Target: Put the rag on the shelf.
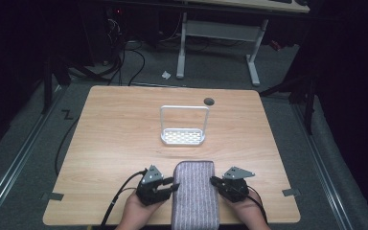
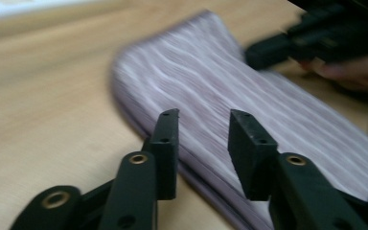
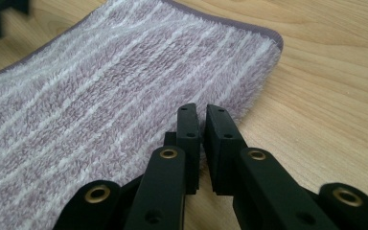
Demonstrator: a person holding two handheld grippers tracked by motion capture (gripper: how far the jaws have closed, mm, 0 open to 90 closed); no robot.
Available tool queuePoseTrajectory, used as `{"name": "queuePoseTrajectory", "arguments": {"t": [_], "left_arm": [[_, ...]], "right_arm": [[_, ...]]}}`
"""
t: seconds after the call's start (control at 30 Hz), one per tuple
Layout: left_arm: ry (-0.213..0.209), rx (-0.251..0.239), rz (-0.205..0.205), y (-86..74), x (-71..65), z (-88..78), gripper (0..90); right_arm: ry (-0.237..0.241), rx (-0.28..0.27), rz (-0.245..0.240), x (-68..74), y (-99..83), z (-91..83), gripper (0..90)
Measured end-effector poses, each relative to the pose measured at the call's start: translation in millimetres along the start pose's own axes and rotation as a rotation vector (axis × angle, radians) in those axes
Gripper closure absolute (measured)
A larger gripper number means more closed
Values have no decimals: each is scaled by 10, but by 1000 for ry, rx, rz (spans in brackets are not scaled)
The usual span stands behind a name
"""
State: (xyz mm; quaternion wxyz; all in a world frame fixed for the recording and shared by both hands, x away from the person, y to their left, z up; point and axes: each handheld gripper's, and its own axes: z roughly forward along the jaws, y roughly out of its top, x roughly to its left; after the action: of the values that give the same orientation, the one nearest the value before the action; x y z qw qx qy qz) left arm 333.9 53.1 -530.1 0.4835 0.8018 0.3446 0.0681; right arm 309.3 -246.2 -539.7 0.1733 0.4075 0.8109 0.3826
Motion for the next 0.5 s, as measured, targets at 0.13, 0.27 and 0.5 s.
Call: {"name": "queuePoseTrajectory", "arguments": {"t": [0.13,0.27,0.5], "left_arm": [[83,-29,-31,150,162,183,522],[163,19,-3,211,146,444,467],[178,61,-7,228,102,527,535]], "right_arm": [[-2,-1,-5,7,5,11,849],[3,-5,-1,0,8,20,849],[-8,-6,-4,26,1,16,844]]}}
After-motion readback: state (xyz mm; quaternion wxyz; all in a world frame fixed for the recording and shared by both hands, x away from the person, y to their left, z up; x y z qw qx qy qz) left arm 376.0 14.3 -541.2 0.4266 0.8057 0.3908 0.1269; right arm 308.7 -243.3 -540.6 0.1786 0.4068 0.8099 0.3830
